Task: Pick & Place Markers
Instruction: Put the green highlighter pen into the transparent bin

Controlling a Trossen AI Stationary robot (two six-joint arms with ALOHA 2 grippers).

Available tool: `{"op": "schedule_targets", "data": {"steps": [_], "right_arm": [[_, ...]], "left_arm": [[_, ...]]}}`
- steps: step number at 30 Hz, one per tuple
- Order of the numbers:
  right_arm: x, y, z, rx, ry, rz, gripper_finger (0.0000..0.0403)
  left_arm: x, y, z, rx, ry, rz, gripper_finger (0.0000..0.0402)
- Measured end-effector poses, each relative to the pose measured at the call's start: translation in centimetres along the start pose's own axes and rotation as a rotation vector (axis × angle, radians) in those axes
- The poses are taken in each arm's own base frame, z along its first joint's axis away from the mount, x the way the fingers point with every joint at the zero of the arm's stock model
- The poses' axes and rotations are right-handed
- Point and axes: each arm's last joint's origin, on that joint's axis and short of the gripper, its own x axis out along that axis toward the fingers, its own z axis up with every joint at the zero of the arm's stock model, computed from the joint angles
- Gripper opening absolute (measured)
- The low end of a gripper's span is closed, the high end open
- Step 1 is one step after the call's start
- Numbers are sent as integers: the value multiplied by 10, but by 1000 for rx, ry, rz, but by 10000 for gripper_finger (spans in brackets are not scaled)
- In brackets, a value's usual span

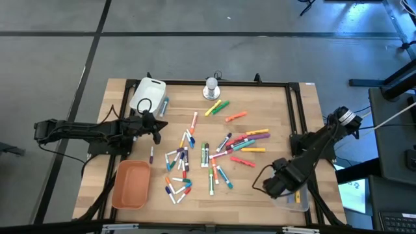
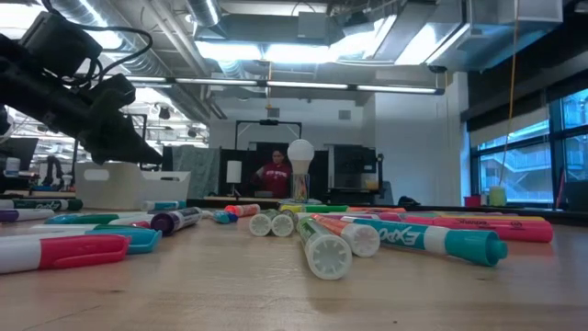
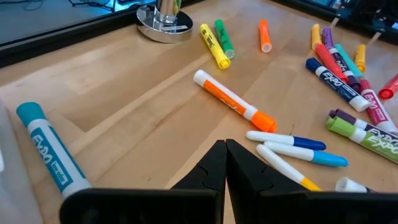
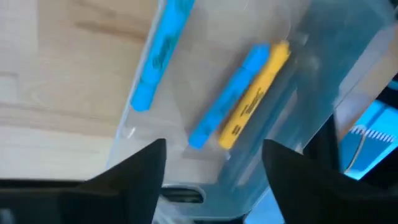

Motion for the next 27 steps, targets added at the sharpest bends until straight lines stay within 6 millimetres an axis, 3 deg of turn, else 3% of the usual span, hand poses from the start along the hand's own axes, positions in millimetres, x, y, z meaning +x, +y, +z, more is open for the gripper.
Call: {"op": "schedule_targets", "data": {"steps": [7,10,16,22,27], "right_arm": [[-28,5,31,-80,-296,36,276],[-42,9,54,-162,-446,38,269],[-50,21,141,-583,-590,-144,265],[-60,42,236,-992,-705,-92,265],[-64,49,289,-1238,-869,-95,265]], "left_arm": [[0,0,0,0,-1,3,6],[0,0,0,6,-6,15,6],[0,1,1,17,-12,27,6],[0,0,0,-26,-4,6,6],[0,0,0,-46,0,-5,6]]}}
